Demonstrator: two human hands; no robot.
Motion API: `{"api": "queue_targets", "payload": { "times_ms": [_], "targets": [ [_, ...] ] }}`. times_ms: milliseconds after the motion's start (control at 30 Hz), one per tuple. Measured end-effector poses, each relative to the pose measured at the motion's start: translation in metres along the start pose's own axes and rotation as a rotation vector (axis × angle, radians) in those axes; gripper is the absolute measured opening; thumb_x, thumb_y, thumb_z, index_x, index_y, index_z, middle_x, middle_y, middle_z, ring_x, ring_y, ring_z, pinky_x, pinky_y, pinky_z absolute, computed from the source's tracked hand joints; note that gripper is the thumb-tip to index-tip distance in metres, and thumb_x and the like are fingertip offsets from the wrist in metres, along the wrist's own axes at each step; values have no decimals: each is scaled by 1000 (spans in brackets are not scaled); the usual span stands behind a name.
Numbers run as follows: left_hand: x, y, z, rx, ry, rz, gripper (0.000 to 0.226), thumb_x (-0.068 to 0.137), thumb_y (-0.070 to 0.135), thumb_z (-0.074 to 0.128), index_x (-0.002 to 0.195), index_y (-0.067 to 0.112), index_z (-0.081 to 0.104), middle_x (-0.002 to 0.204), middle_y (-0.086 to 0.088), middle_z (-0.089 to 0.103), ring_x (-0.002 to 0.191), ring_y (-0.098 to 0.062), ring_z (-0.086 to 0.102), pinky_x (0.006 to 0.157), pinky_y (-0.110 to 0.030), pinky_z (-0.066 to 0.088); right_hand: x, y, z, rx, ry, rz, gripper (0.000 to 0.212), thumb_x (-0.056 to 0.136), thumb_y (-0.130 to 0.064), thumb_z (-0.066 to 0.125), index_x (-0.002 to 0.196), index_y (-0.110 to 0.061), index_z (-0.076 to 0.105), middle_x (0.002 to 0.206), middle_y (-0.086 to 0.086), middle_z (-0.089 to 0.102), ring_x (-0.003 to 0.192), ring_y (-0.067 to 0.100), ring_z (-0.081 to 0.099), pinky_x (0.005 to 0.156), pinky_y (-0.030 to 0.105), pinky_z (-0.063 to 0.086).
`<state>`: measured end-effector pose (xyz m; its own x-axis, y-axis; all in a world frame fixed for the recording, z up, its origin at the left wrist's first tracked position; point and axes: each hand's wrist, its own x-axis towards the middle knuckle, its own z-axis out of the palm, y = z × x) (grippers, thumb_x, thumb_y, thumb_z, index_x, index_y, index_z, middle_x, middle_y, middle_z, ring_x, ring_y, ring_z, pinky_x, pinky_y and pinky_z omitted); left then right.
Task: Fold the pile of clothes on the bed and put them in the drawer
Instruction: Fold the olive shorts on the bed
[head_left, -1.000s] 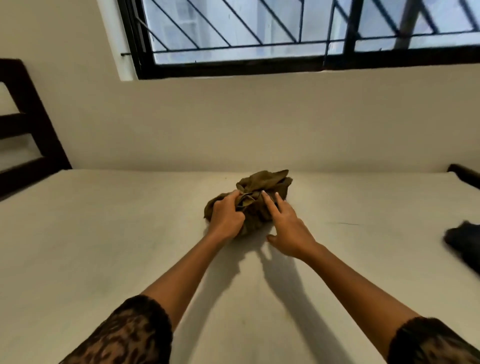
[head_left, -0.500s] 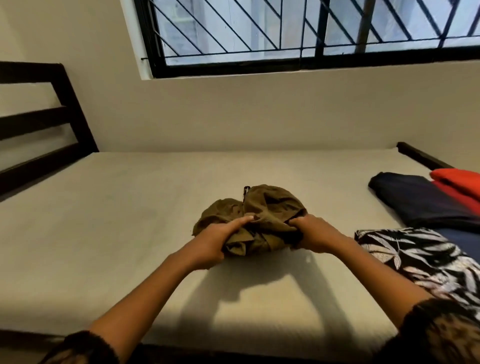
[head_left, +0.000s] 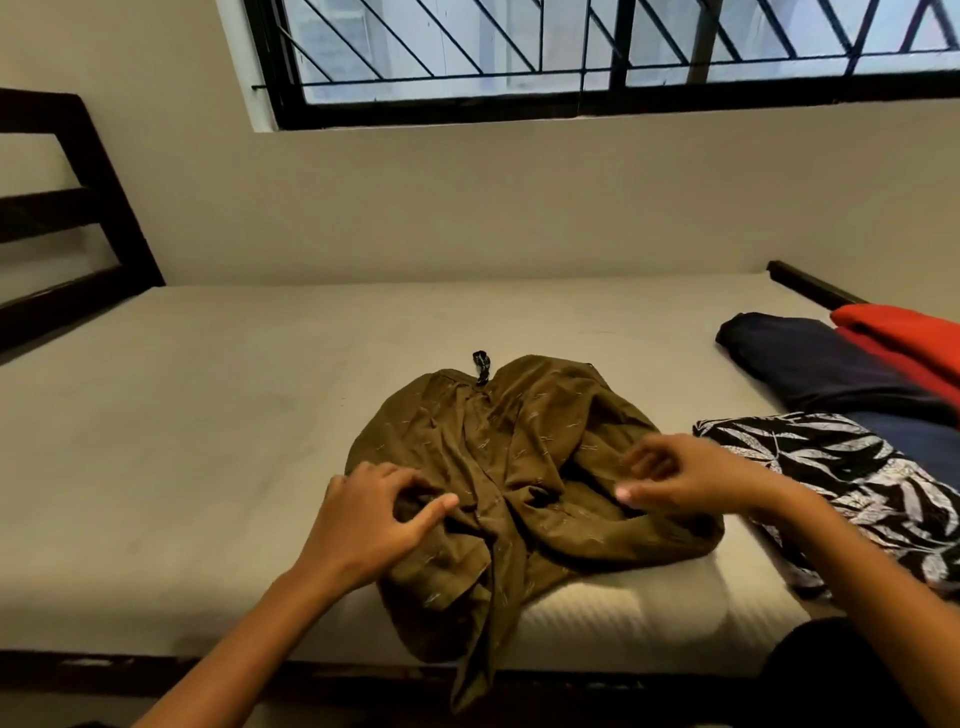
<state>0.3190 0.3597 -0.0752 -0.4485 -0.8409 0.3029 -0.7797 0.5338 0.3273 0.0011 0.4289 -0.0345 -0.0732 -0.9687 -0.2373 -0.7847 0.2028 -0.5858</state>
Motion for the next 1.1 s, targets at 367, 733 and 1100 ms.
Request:
{"api": "queue_targets", "payload": {
  "times_ms": [367,733,1100],
  "targets": [
    [-2,12,76,99,77,134,66,80,77,32,103,27,68,110,9,66,119,-20,48,106,-41,28,60,15,62,-634,510,-93,21,95,-26,46,113,-20,56,111,1,61,101,20,56,74,29,39],
    [12,46,103,264,94,129,78,72,73,37,113,12,62,120,-5,63,115,-28,58,97,-60,31,-6,107,-62,95,1087,388,23,92,-21,57,101,-4,69,101,23,68,97,39,60,83,42,47],
    [13,127,107,-58,232,695,25,82,27,49,96,22,69,99,4,68,104,-14,56,97,-40,44,-19,96,-23,-309,535,-2,21,73,-13,75,75,-28,61,77,-7,58,80,17,58,65,26,37]
  ]
}}
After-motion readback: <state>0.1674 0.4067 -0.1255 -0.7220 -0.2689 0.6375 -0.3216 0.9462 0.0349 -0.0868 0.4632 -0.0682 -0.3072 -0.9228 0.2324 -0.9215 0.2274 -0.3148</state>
